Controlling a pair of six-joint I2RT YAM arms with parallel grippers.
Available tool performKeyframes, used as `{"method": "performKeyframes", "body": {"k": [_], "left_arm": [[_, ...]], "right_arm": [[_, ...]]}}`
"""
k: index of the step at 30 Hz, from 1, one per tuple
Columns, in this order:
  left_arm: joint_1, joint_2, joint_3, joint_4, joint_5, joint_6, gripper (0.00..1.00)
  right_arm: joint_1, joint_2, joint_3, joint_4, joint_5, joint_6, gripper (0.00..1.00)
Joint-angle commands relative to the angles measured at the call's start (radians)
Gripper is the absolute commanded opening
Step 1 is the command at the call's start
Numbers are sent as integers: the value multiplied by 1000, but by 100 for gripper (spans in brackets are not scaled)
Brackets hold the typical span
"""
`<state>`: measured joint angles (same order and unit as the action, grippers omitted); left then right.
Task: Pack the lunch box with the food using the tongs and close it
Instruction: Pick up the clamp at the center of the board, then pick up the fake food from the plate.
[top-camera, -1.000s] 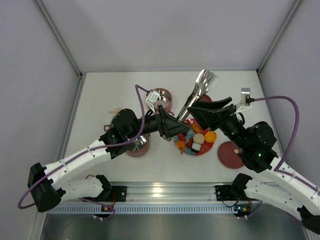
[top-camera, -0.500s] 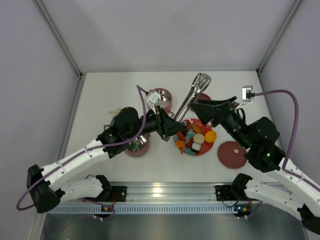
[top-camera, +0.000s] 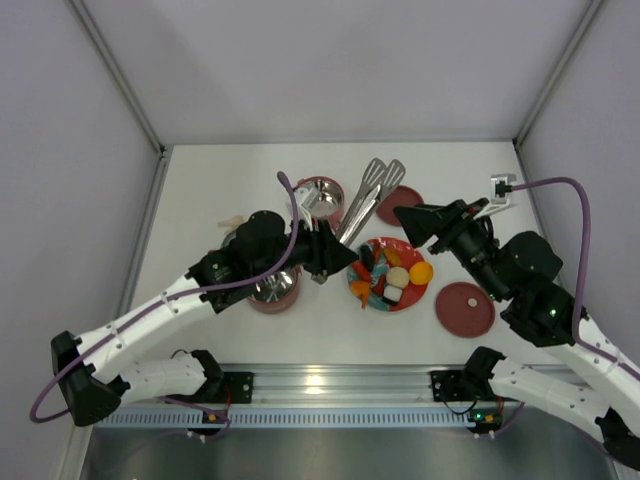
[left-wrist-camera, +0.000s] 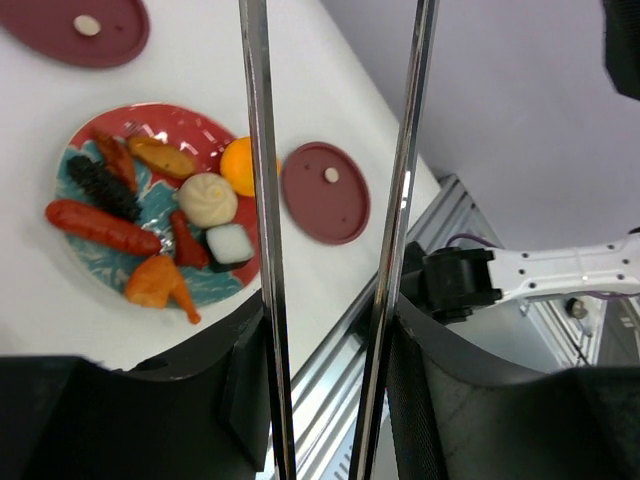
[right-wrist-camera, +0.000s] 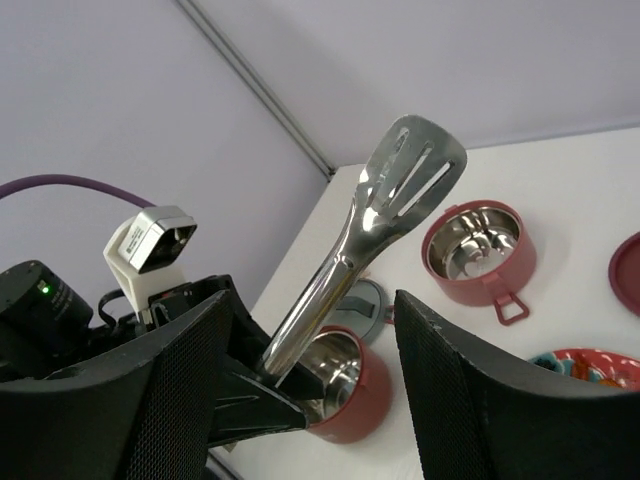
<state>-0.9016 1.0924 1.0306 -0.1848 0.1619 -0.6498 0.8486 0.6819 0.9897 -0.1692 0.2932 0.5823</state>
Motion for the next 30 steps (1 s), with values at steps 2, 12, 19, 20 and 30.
{"method": "performKeyframes", "body": {"k": [2,12,19,20,30], "left_arm": [[3,-12,46,-99,-76,52,47],[3,3,25,-162,-122,75,56],[3,11,8,-194,-153,75,55],[3,14,5,-202,-153,76,55],[1,72,-7,-257,-193,82,56]], "right_arm": [[17,-19,24,-95,57,-32,65],[17,-31,4,-134,81,-38,65],[18,-39,-13,-153,100,-41,65],[17,-41,-16,-156,103,-41,65],[17,-56,-33,-185,138,-45,65]]}}
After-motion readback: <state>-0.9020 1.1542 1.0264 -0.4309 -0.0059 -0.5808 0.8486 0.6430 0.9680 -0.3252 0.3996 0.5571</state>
